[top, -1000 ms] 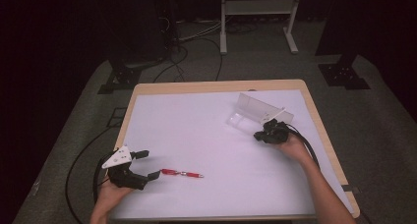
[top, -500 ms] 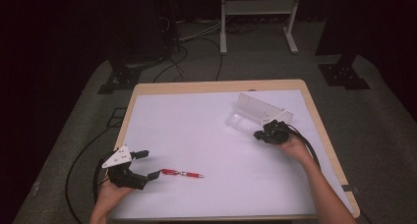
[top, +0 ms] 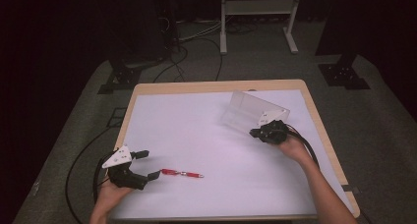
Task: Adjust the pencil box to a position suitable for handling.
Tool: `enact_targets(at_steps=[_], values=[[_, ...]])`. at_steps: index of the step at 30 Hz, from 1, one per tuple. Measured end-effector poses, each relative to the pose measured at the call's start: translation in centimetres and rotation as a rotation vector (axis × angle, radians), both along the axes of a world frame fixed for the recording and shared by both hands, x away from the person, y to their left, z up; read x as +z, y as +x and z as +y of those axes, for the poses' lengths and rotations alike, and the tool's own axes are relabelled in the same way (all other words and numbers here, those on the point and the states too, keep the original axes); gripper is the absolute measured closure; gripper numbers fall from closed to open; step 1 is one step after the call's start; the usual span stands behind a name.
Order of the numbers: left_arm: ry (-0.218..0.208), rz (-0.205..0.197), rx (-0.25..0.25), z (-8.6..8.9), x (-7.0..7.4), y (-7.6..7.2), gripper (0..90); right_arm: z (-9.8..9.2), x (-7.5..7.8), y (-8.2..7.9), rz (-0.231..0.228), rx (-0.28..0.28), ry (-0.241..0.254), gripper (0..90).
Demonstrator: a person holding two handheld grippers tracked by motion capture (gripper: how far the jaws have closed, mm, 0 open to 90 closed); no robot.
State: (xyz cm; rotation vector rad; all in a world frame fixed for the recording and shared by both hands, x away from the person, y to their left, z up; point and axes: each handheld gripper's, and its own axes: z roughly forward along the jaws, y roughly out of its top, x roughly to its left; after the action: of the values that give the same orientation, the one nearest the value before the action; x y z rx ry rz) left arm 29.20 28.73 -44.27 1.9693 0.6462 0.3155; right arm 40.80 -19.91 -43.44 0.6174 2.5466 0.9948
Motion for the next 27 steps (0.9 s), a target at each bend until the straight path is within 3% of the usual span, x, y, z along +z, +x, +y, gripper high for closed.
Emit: enact_targets(at_steps=[9, 27], values=[[0.004, 0.005, -0.001, -0.1, 0.0, 0.0, 8.1, 0.9, 0.7, -1.0, 0.011, 0.055, 0.03, 85.4], [0.002, 0.005, -0.005, -0.1, 0.0, 0.0, 8.0, 4.8, 1.2, -3.2, -0.011, 0.198, 0.008, 85.3]])
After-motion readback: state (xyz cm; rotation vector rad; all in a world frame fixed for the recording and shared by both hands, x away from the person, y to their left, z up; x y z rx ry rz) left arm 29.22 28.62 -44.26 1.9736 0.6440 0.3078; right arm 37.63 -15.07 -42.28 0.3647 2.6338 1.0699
